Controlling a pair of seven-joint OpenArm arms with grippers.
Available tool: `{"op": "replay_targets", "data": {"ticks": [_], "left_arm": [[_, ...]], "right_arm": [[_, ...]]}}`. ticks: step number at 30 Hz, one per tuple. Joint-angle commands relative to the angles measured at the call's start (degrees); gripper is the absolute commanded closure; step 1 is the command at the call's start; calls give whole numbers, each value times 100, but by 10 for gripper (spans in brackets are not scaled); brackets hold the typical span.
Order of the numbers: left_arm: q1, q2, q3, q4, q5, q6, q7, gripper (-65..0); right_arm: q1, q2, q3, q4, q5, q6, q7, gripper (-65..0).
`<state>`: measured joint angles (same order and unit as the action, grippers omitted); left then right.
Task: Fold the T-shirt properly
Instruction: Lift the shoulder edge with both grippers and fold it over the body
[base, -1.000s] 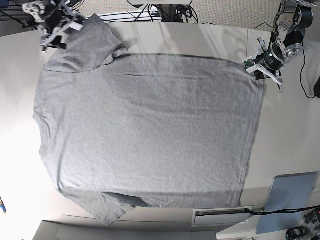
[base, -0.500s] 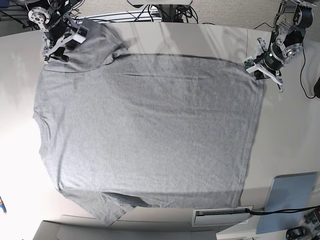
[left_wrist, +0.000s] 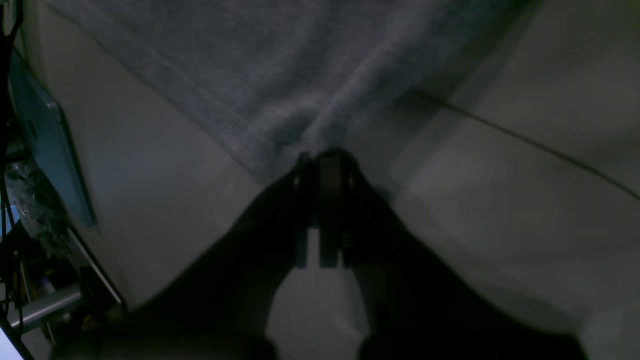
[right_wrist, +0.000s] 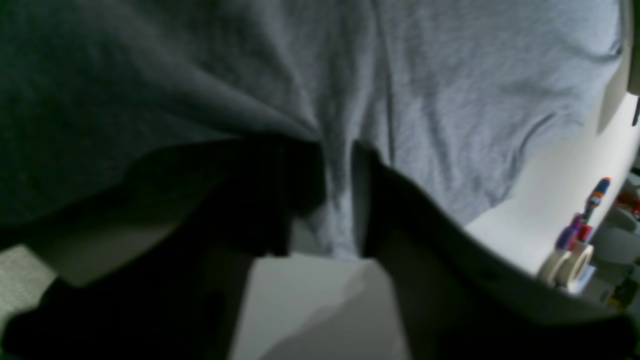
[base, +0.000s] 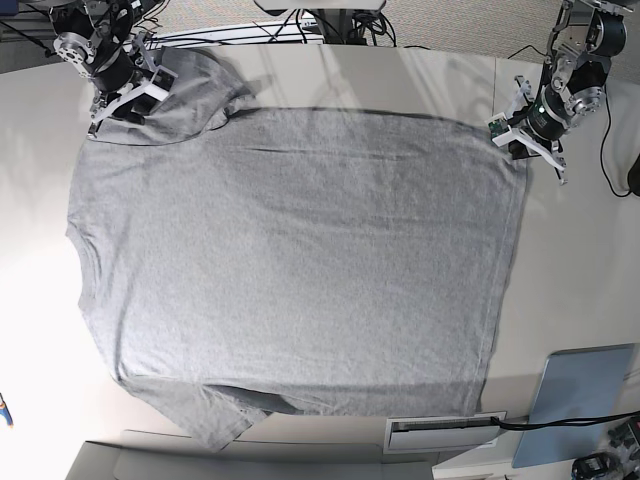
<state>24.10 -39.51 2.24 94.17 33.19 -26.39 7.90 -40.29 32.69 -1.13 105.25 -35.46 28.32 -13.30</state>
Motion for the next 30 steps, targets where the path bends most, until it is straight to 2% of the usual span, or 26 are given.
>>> {"op": "replay_targets", "data": {"ticks": [1, 3, 4, 6, 8, 10, 14, 18, 21, 24, 30], "left_arm": [[81, -20, 55, -42, -37, -328, 109, 0], [83, -20, 55, -42, -37, -328, 107, 0], [83, -22, 55, -42, -37, -323, 107, 0], [85, -28, 55, -42, -87, -177, 107, 0], [109, -98, 52, -39, -345, 103, 116, 0], [184, -236, 48, -9, -498, 149, 133, 0], [514, -485, 48, 157, -540, 142, 232, 0], [896, -527, 46, 337, -564, 129, 535, 0], [1217, -529, 46, 476, -579, 210, 638, 0], [1519, -529, 46, 645, -577, 494, 824, 0], [1985, -527, -72, 874, -577, 557, 929, 0]], "right_arm": [[-50, 50, -7, -42, -11, 205, -245, -136], [-48, 50, -7, -42, -9, 188, -501, -29], [-50, 50, -7, -42, -7, 186, -680, 0], [-52, 50, -7, -24, 107, 153, -1034, 0], [-74, 52, -7, 37, 439, -35, -1421, 0], [-160, 68, -4, 203, 549, -120, -1635, 0], [-476, 280, 0, 667, 568, -122, -1775, 0], [-789, 448, 0, 1012, 570, -168, -2092, 0], [-994, 446, 0, 1172, 570, -229, -2282, 0], [-1204, 446, 0, 1255, 564, -240, -2321, 0], [-1482, 446, 0, 1294, 546, -254, -2330, 0]]}}
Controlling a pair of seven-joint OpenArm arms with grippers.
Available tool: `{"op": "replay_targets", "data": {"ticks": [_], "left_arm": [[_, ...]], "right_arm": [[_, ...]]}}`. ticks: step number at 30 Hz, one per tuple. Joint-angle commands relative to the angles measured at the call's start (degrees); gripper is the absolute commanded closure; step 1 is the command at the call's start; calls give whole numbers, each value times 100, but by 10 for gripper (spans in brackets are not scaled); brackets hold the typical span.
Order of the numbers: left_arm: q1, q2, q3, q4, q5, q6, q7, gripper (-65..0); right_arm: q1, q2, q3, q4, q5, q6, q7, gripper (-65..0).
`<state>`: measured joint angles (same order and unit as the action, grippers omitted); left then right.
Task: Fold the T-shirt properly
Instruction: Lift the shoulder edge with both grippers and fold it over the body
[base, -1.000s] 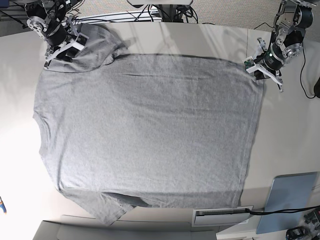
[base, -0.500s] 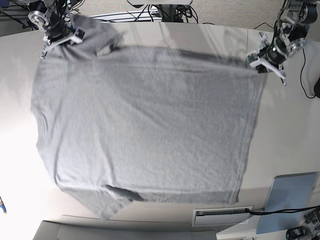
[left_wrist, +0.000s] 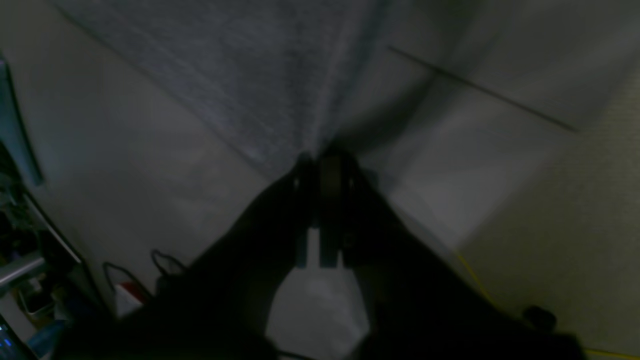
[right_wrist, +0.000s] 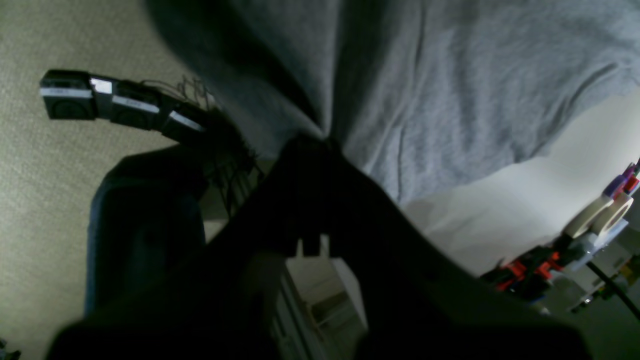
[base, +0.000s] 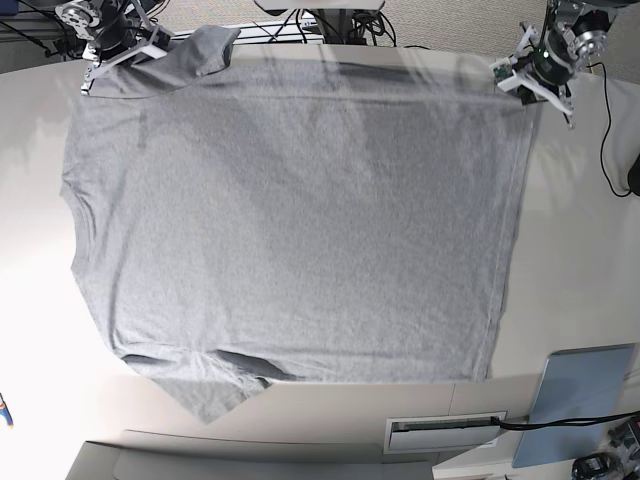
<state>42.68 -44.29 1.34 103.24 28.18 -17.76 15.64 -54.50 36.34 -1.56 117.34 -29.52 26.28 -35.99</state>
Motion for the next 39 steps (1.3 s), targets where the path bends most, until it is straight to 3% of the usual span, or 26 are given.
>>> {"op": "replay_targets", "data": {"ticks": [1, 8, 13, 15, 20, 29, 39], "left_arm": [[219, -48, -61, -4, -76, -304, 157, 0], [931, -48, -809, 280, -79, -330, 83, 0], [1176, -48, -990, 468, -79, -321, 85, 0], [1158, -48, -990, 514, -81, -304, 7, 0], [1008, -46, -990, 608, -234, 306, 48, 0], [317, -33, -990, 605, -901, 811, 376, 0], [-302, -28, -988, 452, -1521, 573, 387, 0]], "right_arm": [[-103, 81, 44, 87, -48, -63, -63, 0], [-326, 79, 44, 116, -52, -184, -63, 0], [-472, 81, 44, 463, -52, -186, -94, 0], [-442, 81, 44, 616, -144, -369, -83, 0], [-199, 79, 44, 791, -422, -780, -68, 0], [579, 76, 44, 785, -413, -1161, -90, 0], [1423, 33, 44, 778, 4, -1196, 7, 0]]}}
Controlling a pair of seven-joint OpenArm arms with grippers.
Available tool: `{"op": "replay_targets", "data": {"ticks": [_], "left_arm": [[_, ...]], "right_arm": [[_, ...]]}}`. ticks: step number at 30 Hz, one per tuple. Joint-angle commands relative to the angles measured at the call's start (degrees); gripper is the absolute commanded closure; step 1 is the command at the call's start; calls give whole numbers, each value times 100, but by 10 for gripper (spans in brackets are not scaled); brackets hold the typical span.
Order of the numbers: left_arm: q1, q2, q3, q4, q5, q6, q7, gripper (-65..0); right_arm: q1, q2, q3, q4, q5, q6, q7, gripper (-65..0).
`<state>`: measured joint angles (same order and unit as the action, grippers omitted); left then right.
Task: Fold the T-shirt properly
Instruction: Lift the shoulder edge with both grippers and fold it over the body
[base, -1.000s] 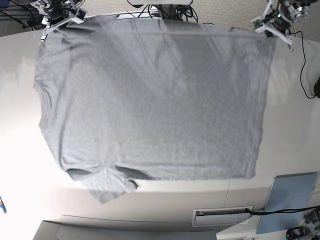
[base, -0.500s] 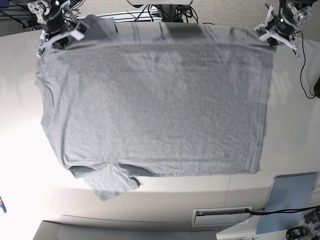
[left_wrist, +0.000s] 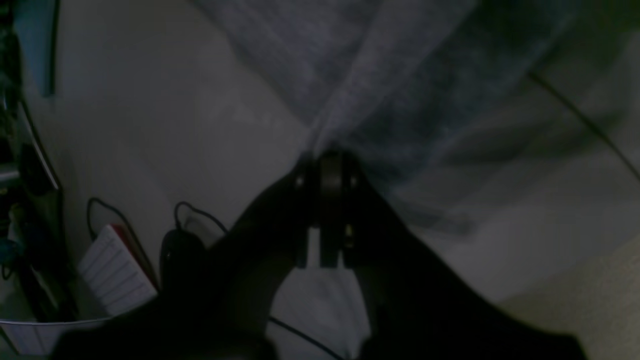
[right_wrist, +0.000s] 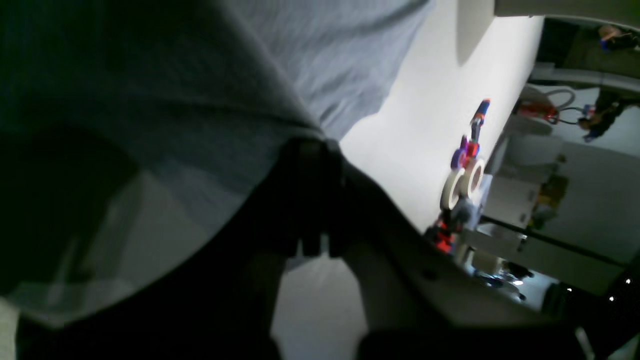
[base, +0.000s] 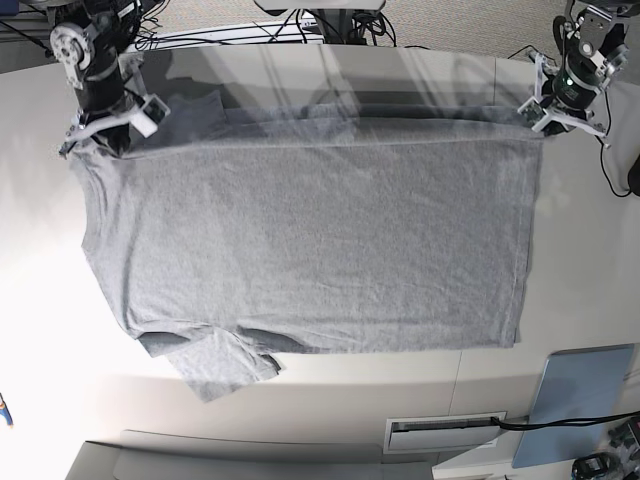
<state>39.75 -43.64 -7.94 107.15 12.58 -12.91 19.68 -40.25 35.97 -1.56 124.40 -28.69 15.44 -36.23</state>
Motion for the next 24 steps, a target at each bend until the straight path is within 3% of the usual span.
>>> {"op": "replay_targets", "data": {"ticks": [1, 15, 18, 24], "left_arm": [[-66, -94, -59, 46, 4, 85, -15, 0], [-481, 208, -59, 35, -240, 81, -92, 0], [-538, 286, -59, 31, -243, -129, -131, 0], [-776, 302, -59, -168, -485, -262, -131, 0]], "right_arm": [[85, 70, 44, 61, 24, -109, 33, 0], [1200, 70, 37, -970, 1019, 398, 389, 0], [1390, 70, 37, -1102, 1178, 680, 490, 0], [1633, 70, 37, -1320, 1281, 772, 518, 0]]}}
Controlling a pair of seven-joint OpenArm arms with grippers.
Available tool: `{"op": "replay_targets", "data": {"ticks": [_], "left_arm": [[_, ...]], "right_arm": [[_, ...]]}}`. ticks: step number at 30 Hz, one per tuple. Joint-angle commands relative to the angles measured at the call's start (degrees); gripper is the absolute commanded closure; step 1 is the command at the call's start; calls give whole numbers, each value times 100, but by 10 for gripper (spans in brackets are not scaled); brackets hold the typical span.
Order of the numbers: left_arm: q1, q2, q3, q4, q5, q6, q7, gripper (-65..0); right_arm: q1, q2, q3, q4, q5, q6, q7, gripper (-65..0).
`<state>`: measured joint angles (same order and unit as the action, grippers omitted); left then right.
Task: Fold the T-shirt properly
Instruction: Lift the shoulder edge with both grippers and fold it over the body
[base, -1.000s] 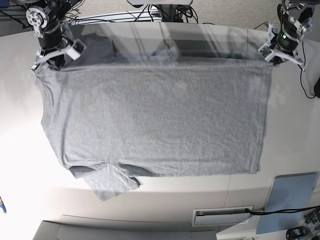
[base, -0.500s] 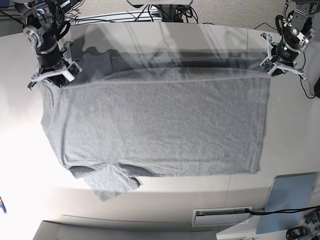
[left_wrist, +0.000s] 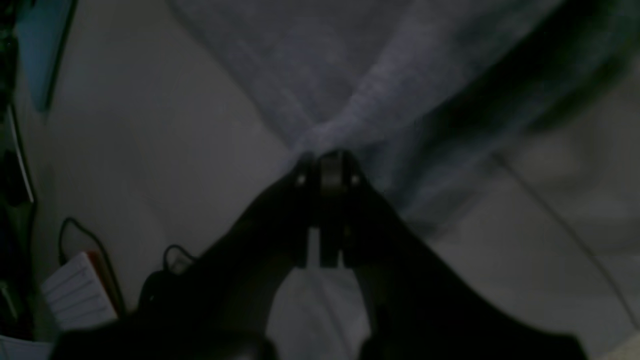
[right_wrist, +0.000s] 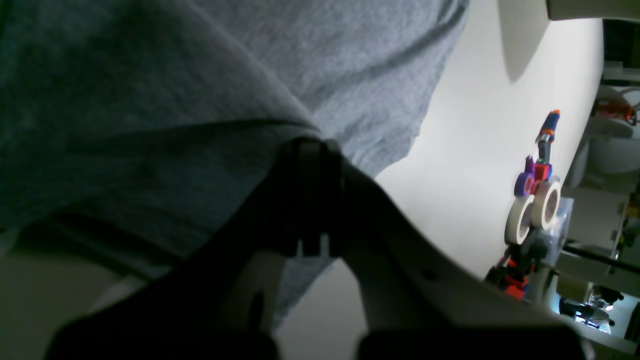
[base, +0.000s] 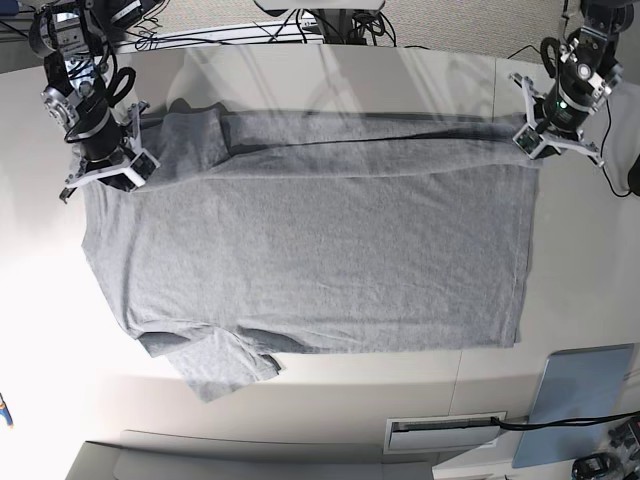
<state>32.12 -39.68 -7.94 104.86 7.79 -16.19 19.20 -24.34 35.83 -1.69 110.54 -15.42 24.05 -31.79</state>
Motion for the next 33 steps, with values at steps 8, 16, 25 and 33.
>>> {"op": "replay_targets", "data": {"ticks": [8, 16, 25, 33], "left_arm": [[-326, -92, -59, -157, -212, 66, -144, 0], [-450, 0, -59, -164, -208, 68, -354, 0], [-737, 205, -59, -166, -208, 46, -328, 0], [-737, 208, -59, -179, -210, 46, -247, 0]], "right_arm": [[70, 83, 50, -262, -46, -63, 297, 0], [70, 81, 50, -262, -46, -66, 415, 0], [70, 83, 50, -262, -48, -66, 415, 0], [72, 83, 50, -262, -46, -66, 420, 0]]}}
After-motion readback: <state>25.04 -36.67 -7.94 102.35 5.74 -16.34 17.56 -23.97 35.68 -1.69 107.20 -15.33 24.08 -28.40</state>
